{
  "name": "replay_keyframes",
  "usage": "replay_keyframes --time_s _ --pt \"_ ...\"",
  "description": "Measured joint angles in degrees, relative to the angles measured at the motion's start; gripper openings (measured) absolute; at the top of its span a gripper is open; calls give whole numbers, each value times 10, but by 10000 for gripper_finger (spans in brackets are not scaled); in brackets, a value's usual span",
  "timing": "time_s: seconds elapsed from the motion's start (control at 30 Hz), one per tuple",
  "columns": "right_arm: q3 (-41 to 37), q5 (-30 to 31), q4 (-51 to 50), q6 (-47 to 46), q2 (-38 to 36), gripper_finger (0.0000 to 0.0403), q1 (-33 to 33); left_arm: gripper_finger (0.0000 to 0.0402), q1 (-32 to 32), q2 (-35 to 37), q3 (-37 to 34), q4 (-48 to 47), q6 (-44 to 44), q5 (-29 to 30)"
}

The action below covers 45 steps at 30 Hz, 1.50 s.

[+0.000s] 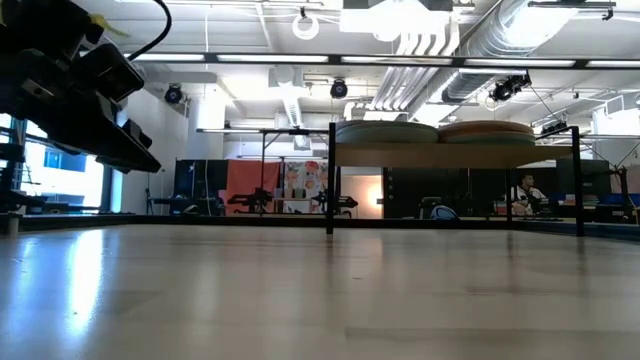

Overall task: Place and stack plates onto a shelf
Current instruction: Return to Home Position

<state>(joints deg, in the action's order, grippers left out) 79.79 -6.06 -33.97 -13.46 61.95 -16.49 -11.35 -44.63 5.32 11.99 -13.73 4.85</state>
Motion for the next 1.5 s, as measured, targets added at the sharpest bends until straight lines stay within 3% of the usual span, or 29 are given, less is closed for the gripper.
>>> replay_keyframes --time_s 0.1,0.3,0.67,1.07,1.3,1.5 --pt "-71 46 25 -18 -93 100 0 106 1 0 0 0 -12 9" --pt "-230 77 123 -35 -248 100 18 106 1 0 0 0 -20 38" --pt "-449 146 158 -77 -426 100 22 106 1 0 0 -1 -24 78" --pt "-632 133 287 -86 -487 100 22 106 1 0 0 -1 -27 78" --pt "-687 71 350 -83 -490 100 22 106 1 0 0 -1 -27 78" --pt "-721 60 355 -86 -490 100 22 106 1 0 0 -1 -26 78"
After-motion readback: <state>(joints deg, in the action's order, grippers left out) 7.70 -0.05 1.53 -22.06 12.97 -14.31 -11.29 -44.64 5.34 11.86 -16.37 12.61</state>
